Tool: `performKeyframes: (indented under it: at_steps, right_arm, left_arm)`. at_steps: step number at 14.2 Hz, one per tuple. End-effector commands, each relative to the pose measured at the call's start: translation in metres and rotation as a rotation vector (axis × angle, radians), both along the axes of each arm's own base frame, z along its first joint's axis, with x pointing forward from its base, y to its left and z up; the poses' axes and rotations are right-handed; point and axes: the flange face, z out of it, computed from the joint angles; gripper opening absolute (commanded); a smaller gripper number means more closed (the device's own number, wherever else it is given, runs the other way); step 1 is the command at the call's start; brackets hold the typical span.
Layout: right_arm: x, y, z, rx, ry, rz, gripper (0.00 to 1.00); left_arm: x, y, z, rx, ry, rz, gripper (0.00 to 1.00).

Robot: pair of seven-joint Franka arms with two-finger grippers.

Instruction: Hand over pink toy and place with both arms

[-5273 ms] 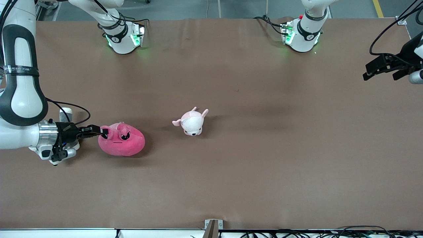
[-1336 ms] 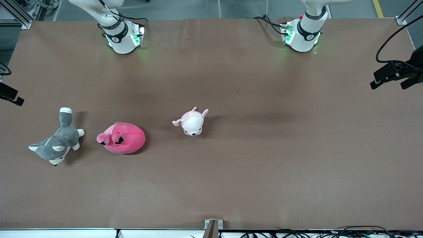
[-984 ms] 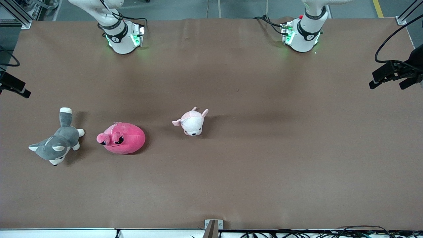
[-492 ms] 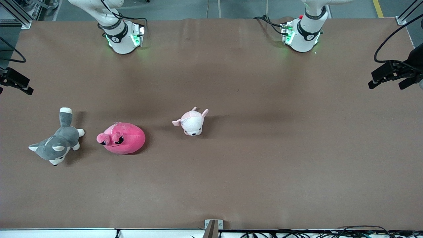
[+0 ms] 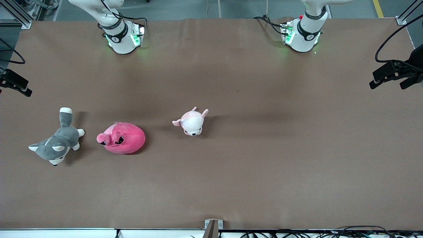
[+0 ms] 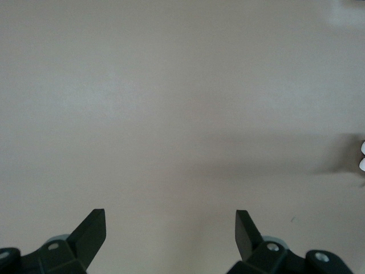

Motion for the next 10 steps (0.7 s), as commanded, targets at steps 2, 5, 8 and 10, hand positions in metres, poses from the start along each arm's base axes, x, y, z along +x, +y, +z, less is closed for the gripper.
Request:
performKeyframes:
  at_steps: [2, 5, 8, 10]
  right_arm:
    - [-0.005, -0.006, 0.003, -0.021, -0.006, 0.005, 1.0]
    - [-0.003, 0.001, 0.001, -0.023, -0.003, 0.016, 1.0]
    - [-0.003, 0.0, 0.001, -0.021, -0.003, 0.015, 1.0]
    - [-0.003, -0.002, 0.0, -0.023, -0.002, 0.013, 1.0]
  left_arm:
    - [0.001, 0.003, 0.006, 0.017, -0.012, -0.004, 1.0]
    - [0.001, 0.004, 0.006, 0.017, -0.012, -0.003, 1.0]
    - [0.001, 0.004, 0.006, 0.017, -0.012, -0.001, 1.0]
    - [0.001, 0.003, 0.006, 0.017, -0.012, -0.006, 1.0]
